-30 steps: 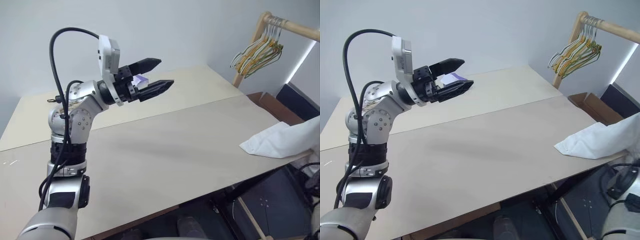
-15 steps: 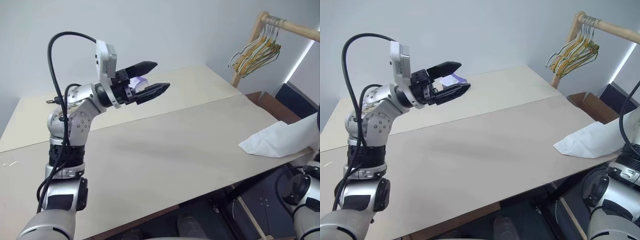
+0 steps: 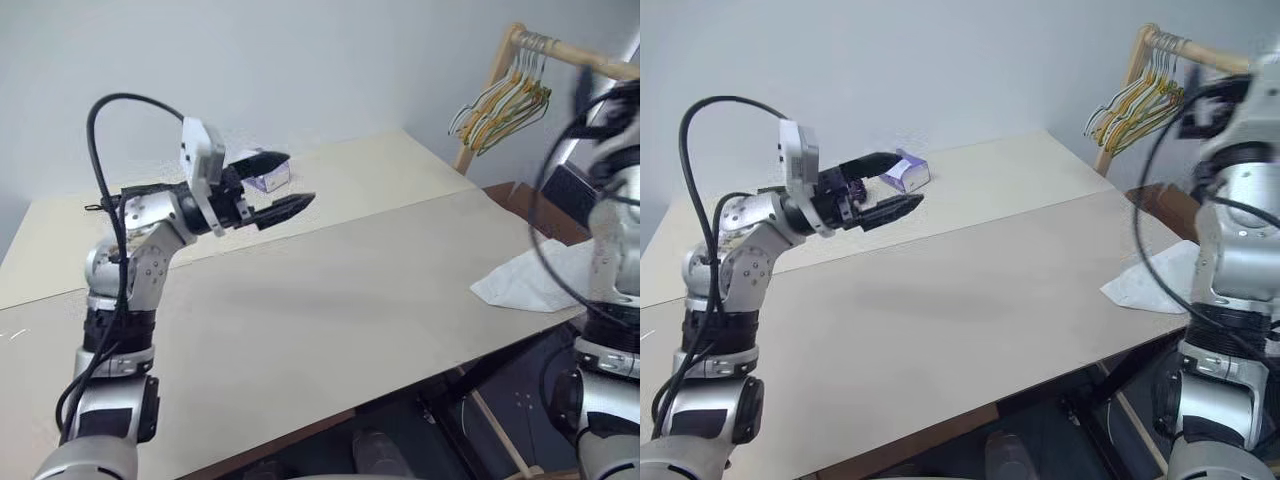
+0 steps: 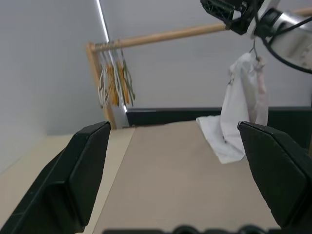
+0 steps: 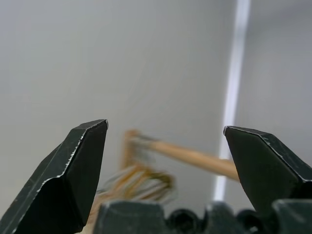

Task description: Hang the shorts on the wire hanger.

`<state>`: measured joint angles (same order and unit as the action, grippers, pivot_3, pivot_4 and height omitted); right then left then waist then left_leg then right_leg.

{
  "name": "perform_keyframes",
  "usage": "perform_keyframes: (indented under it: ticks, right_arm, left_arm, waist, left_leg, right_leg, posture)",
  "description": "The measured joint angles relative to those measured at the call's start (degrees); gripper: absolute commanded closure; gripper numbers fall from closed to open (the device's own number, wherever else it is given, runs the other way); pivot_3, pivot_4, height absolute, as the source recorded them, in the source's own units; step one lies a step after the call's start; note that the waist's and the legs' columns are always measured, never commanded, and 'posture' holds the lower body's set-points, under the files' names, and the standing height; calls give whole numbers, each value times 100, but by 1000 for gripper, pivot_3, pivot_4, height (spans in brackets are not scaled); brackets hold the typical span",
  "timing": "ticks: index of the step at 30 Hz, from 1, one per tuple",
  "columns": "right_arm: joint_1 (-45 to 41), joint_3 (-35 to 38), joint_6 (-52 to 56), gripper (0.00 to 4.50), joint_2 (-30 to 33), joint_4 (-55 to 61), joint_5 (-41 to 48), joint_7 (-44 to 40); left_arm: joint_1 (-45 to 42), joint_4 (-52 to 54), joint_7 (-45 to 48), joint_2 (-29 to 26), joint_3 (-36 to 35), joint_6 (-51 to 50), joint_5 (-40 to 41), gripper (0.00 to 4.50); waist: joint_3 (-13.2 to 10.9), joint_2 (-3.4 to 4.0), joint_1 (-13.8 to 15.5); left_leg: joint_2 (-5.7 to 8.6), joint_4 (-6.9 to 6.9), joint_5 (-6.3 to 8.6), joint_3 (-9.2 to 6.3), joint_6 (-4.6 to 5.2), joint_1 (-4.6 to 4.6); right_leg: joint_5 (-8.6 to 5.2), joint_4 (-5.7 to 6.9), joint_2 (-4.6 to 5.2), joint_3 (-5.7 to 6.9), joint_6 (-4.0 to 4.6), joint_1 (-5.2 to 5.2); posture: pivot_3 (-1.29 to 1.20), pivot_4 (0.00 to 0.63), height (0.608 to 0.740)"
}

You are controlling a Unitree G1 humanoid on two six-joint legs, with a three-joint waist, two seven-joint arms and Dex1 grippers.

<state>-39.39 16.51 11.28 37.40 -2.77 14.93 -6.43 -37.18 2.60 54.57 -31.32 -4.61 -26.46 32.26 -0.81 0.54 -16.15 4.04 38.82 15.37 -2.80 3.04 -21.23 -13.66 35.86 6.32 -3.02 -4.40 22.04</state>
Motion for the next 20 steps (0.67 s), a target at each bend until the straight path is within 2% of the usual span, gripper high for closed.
perform_keyframes:
  ticks: [3,7,10,13,20]
  right_arm:
    - [96,-561,77,55,-125,-44,576,-1680]
    - [58,-1204,199,55,-232,-216,896,-3174]
    - [-75,-1692,251,55,-304,-399,916,-4223]
    - [-235,-1868,258,55,-364,-628,891,-4808]
    - [-382,-1874,255,55,-486,-818,815,-5227]
  left_arm:
    - [681,313,-72,-294,-4,151,-323,0]
    - [1461,889,-161,-656,-86,167,-493,0]
    - [2132,1463,-226,-917,-340,96,-490,0]
    - [2675,1873,-257,-1127,-674,-14,-407,0]
    - [3149,2332,-387,-1247,-1020,-302,-106,0]
  waist:
    - [0,0,32]
    - [-1,-2,178]
    - [-3,-5,418]
    - [-7,-10,717]
    - [-9,-13,1376]
  left_leg:
    - [0,-9,0,-7,0,1]
    - [2,-8,1,-5,-1,-1]
    - [4,-6,4,-6,-4,-1]
    - [5,-6,7,-6,-11,-1]
    - [5,1,-7,-9,-39,0]
  right_leg:
    - [0,4,0,0,0,9]
    - [0,4,8,-3,0,16]
    - [0,3,10,-1,0,23]
    - [0,-1,11,0,2,34]
    - [1,14,10,15,24,68]
  posture:
    - [-161,0,740]
    - [-76,0,740]
    - [-35,0,740]
    - [-12,0,740]
    - [-13,0,740]
